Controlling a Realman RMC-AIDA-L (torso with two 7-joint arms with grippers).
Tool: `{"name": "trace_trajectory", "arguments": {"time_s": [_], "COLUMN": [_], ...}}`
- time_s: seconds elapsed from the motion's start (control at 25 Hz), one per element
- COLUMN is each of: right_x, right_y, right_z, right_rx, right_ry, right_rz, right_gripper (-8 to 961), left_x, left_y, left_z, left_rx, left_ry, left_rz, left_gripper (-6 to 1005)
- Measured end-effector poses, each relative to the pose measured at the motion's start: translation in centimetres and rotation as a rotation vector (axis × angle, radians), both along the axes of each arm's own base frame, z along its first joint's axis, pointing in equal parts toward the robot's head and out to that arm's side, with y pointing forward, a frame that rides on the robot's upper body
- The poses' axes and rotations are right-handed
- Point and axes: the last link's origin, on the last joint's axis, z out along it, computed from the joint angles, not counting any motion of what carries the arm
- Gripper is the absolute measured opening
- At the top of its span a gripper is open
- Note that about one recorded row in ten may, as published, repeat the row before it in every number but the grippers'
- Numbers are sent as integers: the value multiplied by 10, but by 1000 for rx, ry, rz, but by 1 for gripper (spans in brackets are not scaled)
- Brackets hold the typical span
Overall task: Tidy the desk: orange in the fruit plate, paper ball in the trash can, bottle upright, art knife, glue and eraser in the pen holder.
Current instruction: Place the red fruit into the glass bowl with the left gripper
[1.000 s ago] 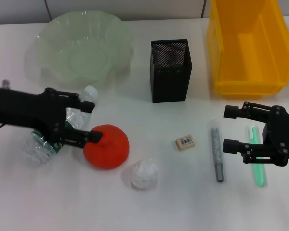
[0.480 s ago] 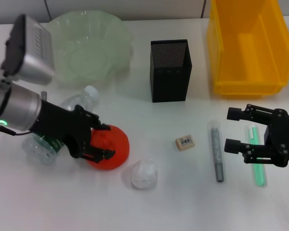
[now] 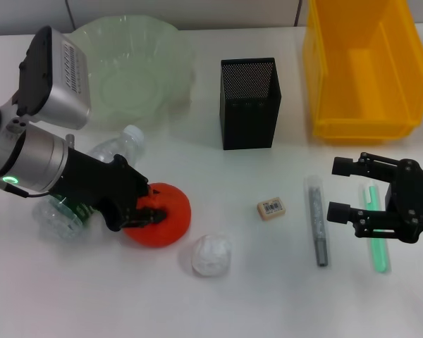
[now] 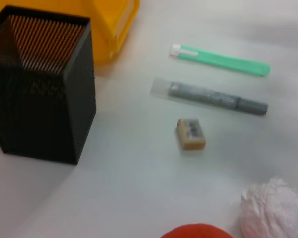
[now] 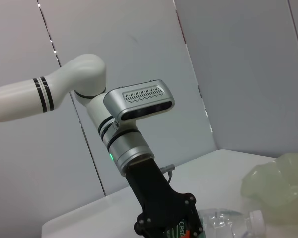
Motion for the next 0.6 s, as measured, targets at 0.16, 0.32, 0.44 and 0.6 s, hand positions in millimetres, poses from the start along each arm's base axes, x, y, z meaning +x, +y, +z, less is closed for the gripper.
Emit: {"name": "trace_trajectory", "arguments": {"time_s": [0.16,0.32,0.44,0.6], "right_x": [0,0,-1,-1], "right_y": [0,0,1,2], "right_z": [0,0,-1,-3], "right_rx": [2,3,3,-2], "right_ry": [2,3,4,11], "right_rz": [0,0,-2,-6], "right_gripper": [837,835,836,837], "left_x": [13,35,40,26], "left_y": [-1,10,30,57], "left_z": [6,38,72,98], "left_rx": [-2,116,312,589], "left_ry": [-106,-378,-587,-757], "left_rz": [-3,-14,27,140], "left_gripper": [254,220,205,190]}}
